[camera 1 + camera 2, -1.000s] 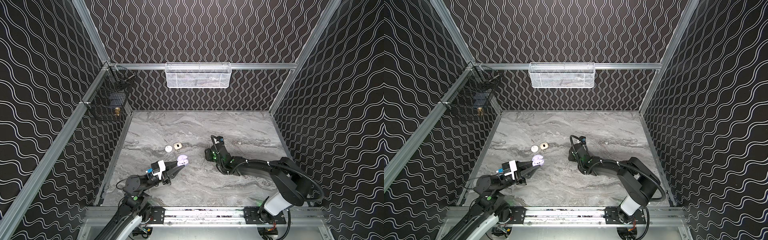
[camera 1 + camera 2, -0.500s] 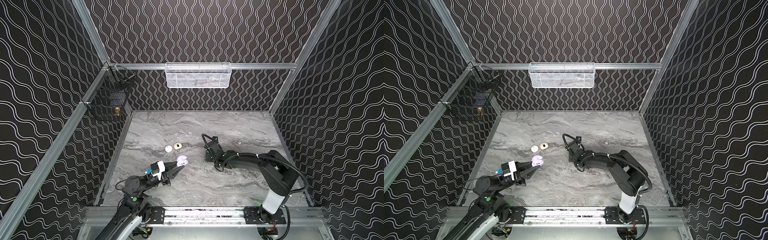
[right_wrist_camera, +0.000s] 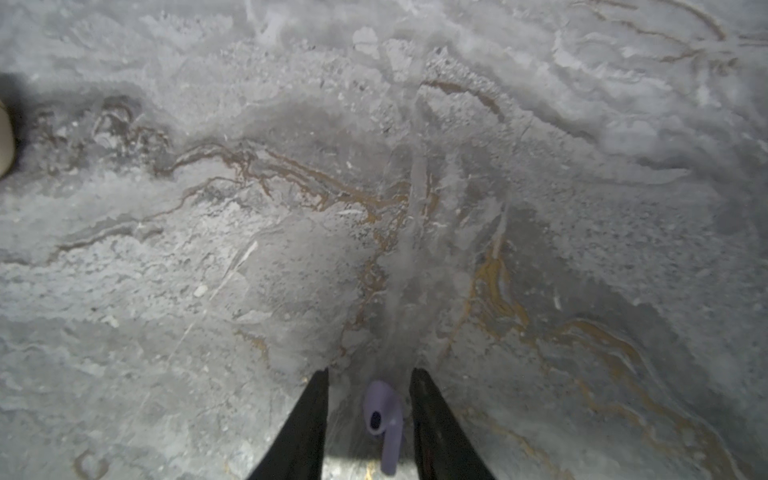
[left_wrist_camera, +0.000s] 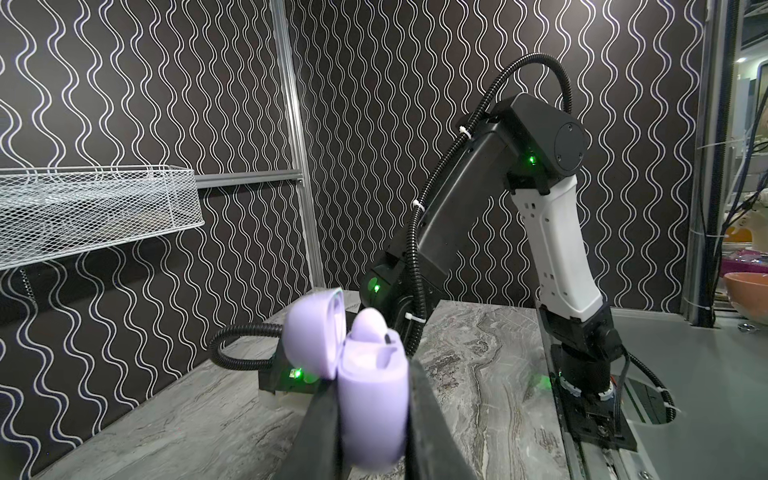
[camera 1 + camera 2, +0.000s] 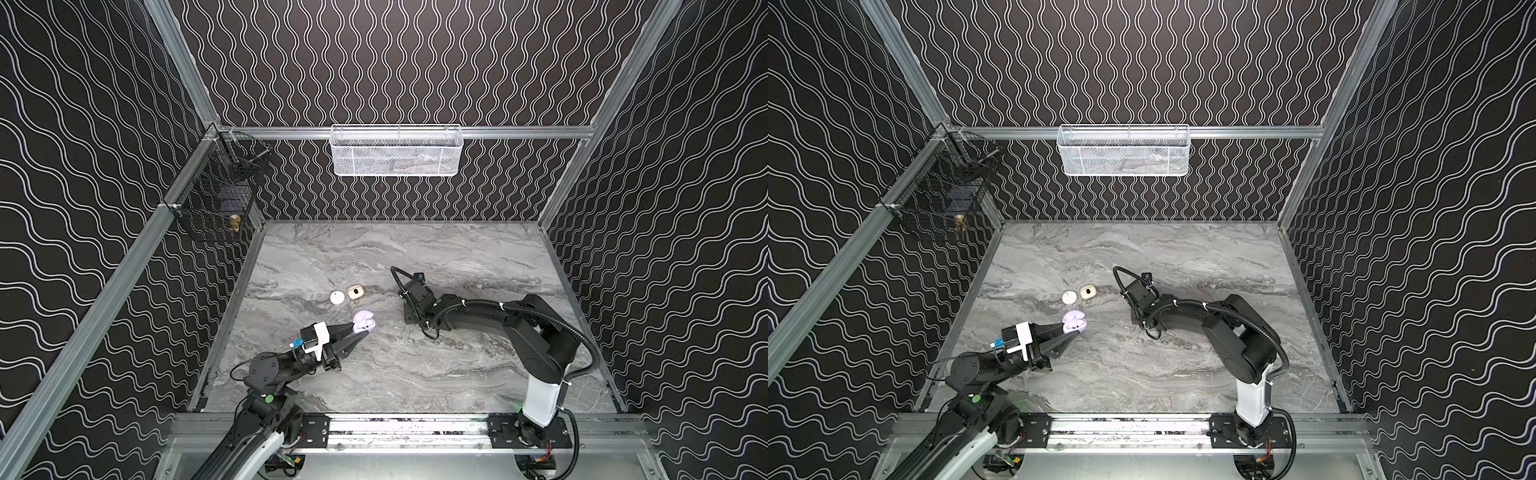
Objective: Insert the wireless bluetooth earbuds into the charging case
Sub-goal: 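Move the right gripper over the remaining lavender earbud on the table, then lower the right gripper and close it on the lavender earbud stem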
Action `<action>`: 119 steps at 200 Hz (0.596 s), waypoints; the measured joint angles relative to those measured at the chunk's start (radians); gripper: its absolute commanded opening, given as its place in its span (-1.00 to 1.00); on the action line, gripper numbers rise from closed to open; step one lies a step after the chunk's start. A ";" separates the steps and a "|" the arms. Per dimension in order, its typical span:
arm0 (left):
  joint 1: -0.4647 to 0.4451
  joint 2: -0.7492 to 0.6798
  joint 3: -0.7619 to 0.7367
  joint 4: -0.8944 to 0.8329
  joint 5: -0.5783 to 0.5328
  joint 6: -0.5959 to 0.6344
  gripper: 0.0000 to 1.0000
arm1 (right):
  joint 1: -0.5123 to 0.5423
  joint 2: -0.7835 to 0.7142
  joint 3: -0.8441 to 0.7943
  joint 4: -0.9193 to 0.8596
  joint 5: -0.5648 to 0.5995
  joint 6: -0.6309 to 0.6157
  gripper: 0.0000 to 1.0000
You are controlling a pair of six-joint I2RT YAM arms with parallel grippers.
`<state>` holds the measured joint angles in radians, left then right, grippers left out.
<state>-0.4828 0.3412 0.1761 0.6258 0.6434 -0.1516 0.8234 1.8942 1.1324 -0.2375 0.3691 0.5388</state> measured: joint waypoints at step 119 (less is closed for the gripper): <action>0.000 -0.022 -0.002 -0.002 -0.004 -0.003 -1.00 | 0.006 0.082 0.147 -0.261 0.005 -0.008 -0.34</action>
<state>-0.4828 0.3195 0.1738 0.6243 0.6395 -0.1547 0.8291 1.9766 1.2797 -0.4980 0.3744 0.5308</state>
